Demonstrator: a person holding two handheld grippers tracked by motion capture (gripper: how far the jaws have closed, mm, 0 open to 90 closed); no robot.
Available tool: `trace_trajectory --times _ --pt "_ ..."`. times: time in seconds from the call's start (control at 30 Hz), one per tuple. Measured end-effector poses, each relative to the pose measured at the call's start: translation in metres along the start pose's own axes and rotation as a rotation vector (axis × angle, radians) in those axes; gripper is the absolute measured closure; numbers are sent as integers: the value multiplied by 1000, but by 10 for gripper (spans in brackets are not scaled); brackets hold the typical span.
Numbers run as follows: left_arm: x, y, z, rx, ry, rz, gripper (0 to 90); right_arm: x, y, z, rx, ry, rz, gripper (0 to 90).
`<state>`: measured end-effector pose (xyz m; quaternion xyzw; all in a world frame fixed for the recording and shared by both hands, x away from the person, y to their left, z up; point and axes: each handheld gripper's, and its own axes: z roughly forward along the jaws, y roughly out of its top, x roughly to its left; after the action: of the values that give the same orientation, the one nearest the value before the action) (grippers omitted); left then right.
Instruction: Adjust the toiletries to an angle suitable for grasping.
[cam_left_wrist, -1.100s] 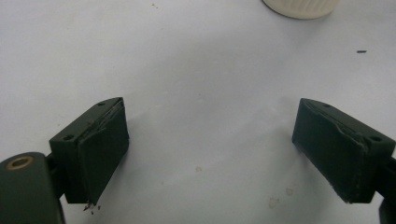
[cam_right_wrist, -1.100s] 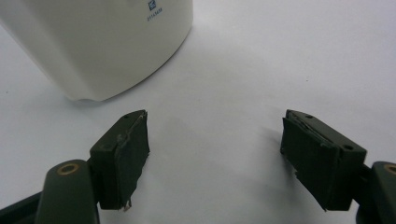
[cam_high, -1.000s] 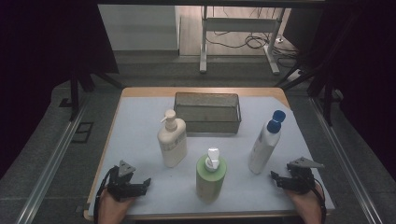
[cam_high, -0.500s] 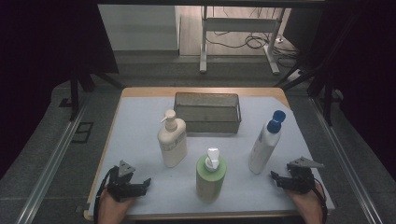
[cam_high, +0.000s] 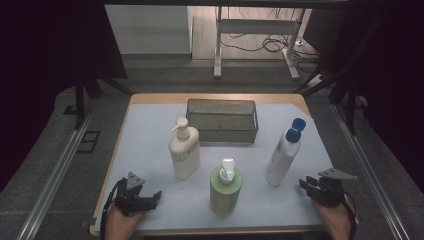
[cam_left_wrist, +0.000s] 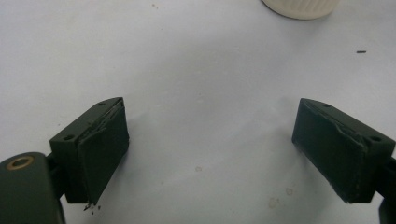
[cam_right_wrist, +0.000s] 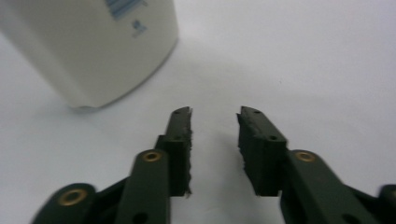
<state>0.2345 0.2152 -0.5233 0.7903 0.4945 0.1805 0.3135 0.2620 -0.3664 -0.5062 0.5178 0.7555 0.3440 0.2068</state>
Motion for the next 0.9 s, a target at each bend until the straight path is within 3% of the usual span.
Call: trace_trajectory --times 0.1,0.23,0.5,0.53,0.7,0.9 --pt "0 0 0 0 0 1 105 3 0 -3 -7 35 -23 749" --pt "0 0 0 0 0 0 106 9 -2 -3 -1 64 -76 779" --pt "0 0 0 0 0 1 106 21 2 -8 -9 132 -76 888" --pt "0 0 0 0 0 1 106 23 3 -10 -21 162 -61 892" --pt "0 0 0 -1 0 1 106 31 6 -11 -36 203 -45 895" --pt "0 0 0 -1 0 1 106 46 10 -13 -53 249 -76 895"
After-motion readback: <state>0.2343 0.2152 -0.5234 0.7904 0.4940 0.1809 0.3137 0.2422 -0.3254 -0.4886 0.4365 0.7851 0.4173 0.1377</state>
